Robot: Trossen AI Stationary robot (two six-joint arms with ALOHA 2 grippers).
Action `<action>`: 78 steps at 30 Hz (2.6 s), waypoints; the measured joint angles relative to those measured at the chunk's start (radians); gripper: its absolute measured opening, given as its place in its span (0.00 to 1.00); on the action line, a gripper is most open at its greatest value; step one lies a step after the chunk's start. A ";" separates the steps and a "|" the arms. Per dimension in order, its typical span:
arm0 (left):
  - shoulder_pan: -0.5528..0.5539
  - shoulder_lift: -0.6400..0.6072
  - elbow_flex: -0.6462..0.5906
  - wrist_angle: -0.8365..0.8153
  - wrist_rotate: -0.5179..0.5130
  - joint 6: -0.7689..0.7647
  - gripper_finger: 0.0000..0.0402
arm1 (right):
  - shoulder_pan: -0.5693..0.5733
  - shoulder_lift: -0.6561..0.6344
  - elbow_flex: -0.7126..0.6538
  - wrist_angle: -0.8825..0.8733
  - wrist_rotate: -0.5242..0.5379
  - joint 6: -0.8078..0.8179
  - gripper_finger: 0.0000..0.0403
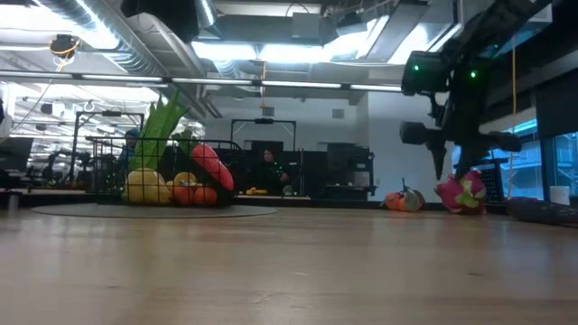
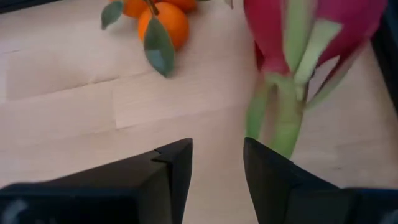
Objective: Build produce basket
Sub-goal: Put the pink dragon fruit into the wire basket
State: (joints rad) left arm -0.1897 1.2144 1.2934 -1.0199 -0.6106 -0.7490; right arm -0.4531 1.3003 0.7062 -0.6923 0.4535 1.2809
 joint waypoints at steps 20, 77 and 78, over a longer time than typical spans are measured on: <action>0.034 0.000 0.000 0.000 0.028 0.047 0.25 | -0.053 0.048 -0.112 0.133 0.079 0.011 0.33; 0.034 0.001 0.000 0.000 0.028 0.066 0.25 | 0.329 0.176 0.373 0.380 -0.354 -0.453 0.00; 0.034 0.001 0.000 0.000 0.028 0.074 0.25 | 0.335 0.176 0.405 0.383 -0.354 -0.475 0.00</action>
State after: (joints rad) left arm -0.1558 1.2152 1.2934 -1.0199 -0.5830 -0.6749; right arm -0.1177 1.4765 1.1112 -0.3096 0.0994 0.8061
